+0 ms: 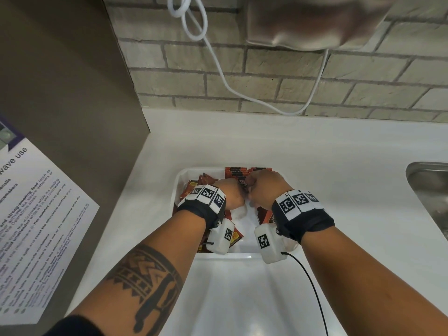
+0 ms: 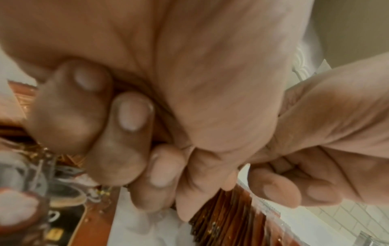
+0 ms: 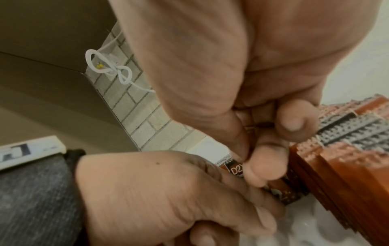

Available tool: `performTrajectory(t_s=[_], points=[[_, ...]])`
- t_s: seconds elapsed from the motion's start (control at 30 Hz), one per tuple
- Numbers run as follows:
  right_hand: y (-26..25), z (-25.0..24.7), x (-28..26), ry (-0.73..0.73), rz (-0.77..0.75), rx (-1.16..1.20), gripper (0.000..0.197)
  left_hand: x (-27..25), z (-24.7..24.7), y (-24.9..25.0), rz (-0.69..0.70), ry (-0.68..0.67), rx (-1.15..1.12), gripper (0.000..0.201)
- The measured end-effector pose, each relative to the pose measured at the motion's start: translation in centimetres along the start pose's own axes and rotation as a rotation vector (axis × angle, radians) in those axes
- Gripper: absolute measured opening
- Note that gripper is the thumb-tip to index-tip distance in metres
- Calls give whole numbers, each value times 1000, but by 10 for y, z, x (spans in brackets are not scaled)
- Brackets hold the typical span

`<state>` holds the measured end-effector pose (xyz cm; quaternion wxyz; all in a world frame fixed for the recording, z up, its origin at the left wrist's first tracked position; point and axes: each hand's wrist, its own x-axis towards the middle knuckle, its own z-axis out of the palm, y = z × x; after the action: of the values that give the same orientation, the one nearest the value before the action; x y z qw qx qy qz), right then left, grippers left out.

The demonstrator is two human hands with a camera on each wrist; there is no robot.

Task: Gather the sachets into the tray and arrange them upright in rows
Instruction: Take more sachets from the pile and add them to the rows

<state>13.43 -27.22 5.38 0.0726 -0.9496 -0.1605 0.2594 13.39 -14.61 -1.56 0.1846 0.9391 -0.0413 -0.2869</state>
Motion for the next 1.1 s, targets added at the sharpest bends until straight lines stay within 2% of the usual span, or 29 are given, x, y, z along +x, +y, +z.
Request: performTrajectory(t_s=[0.13,0.27,0.37,0.5,0.6,0.73,0.97,1.03,1.1], points=[[3,0,4,27,14,3,46,-1,0,1,-15,-6,4,28],[7,1,4,72,21,41,34,-4,-1,-1,-11,-10,1,33],[12,2,-3,127,-5,113,28,-10,-6,-3,-31,17,-26,25],[13,14,-18,175,-4,216,26,-32,-21,-13,-16,101,-68,27],[3,32,-33,92,10,324,23,-59,-28,-23,12,168,-99,26],[-16,54,-39,-11,12,272,35,-90,-26,-43,-40,232,-147,26],[-40,66,-19,-5,53,347,27,-113,-11,-58,-60,287,-201,32],[-41,68,-15,-13,79,350,32,-114,-8,-62,-56,294,-219,33],[-41,71,-14,-25,114,364,47,-114,-5,-65,-52,299,-227,34]])
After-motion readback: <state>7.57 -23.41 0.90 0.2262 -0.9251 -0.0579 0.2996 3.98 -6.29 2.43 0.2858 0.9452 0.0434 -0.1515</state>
